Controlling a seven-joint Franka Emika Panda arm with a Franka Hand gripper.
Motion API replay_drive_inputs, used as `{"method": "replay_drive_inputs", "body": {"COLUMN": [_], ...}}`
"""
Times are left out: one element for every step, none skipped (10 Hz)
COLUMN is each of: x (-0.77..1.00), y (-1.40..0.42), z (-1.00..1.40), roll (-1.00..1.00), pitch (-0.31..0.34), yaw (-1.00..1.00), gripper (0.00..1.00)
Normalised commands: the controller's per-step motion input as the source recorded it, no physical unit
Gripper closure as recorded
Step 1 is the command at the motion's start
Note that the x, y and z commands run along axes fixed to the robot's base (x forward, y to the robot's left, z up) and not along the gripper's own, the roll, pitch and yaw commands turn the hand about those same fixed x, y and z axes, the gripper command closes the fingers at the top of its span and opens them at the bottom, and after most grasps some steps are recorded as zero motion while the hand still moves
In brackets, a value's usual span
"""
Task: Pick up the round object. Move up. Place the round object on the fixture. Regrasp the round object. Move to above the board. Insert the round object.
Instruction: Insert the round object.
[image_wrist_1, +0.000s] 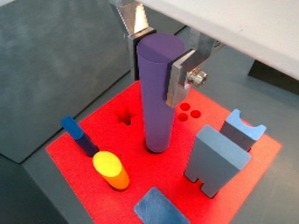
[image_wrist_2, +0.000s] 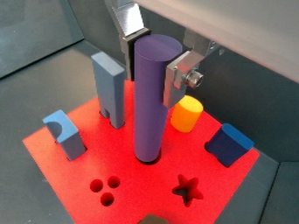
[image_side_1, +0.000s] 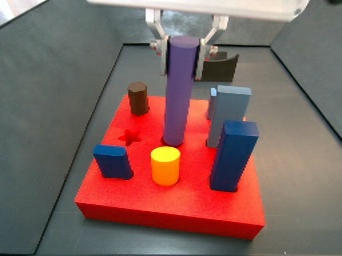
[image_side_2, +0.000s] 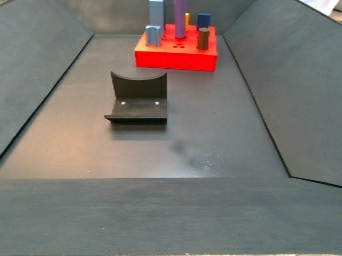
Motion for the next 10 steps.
{"method": "replay_drive_inputs", "body": {"x": [-0.11, -0.06, 0.0, -0.05, -0.29, -0.37, -0.27, -0.08, 0.0, 0.0], "y": [0.0, 0.01, 0.0, 0.0, -0.02, 0.0, -0.02, -0.11, 0.0, 0.0], "z": [-0.16, -0.15, -0.22, -0.4, -0.53, -0.5, -0.45, -0.23, 0.0, 0.0], "roll": [-0.02, -0.02, -0.04, -0.01, 0.0, -0.02, 0.0, 0.06, 0.0, 0.0], "pitch": [-0.047, -0.03, -0.036, -0.114, -0.283, -0.38, -0.307, -0.15, -0.021, 0.0], "yaw": [0.0, 0.0, 0.0, 0.0, 0.0, 0.0, 0.0, 0.0, 0.0, 0.0], "gripper": [1.0, 1.0, 1.0, 1.0, 1.0, 1.0, 1.0, 1.0, 1.0, 1.0]}}
